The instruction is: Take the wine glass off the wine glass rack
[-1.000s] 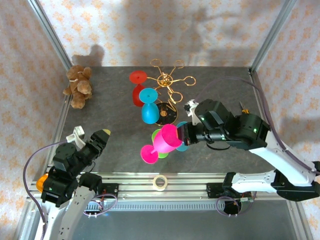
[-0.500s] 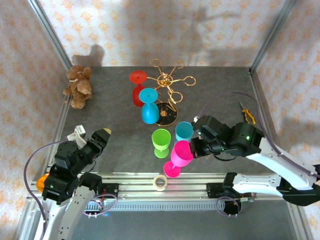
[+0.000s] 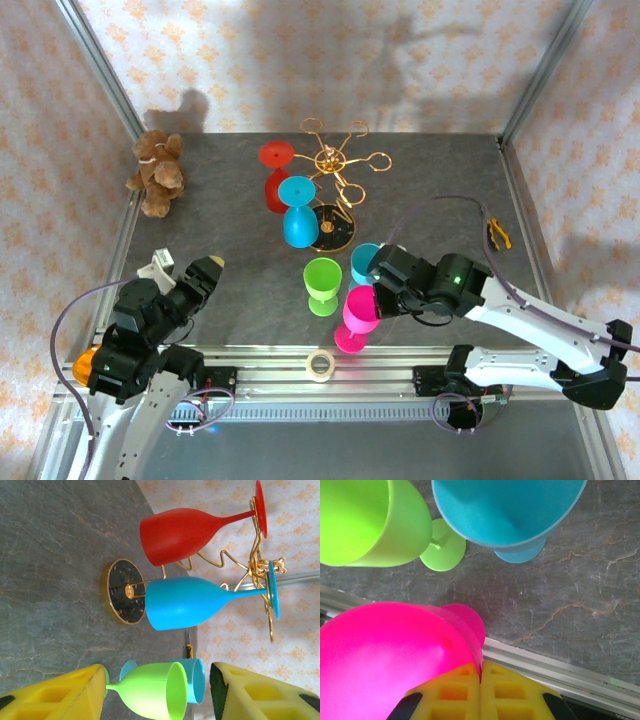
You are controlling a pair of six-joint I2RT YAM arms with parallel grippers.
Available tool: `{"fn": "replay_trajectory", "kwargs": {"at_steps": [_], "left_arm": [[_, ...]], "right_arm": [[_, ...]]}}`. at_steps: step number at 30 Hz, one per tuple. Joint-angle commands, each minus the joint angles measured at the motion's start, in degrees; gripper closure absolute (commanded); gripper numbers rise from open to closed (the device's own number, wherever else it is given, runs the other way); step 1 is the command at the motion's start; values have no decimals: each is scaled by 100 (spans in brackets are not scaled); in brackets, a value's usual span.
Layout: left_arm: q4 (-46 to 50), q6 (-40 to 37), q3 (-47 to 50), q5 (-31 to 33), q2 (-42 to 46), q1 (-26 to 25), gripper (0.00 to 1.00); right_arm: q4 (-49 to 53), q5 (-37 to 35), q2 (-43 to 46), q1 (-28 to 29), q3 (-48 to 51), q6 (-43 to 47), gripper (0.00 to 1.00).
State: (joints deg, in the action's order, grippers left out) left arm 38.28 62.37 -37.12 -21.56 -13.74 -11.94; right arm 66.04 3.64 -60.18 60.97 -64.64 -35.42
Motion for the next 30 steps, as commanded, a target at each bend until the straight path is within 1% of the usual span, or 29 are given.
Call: {"fn": "replay_trajectory", "kwargs": {"at_steps": [1, 6, 10, 30], "left_arm": [[-111, -189, 12, 169, -17, 36, 44], [-78, -203, 38, 170, -22, 35, 44], [-62, -206, 0, 170, -20, 35, 44], [-102, -229, -14, 159, -95, 39, 44]], "right_arm": [[-373, -532, 17, 26, 120, -217, 100], [-553, -822, -77, 27, 237, -237, 100], [-524, -917, -209, 22, 276, -202, 100], [-539, -920, -444, 28, 487, -124, 100]]}}
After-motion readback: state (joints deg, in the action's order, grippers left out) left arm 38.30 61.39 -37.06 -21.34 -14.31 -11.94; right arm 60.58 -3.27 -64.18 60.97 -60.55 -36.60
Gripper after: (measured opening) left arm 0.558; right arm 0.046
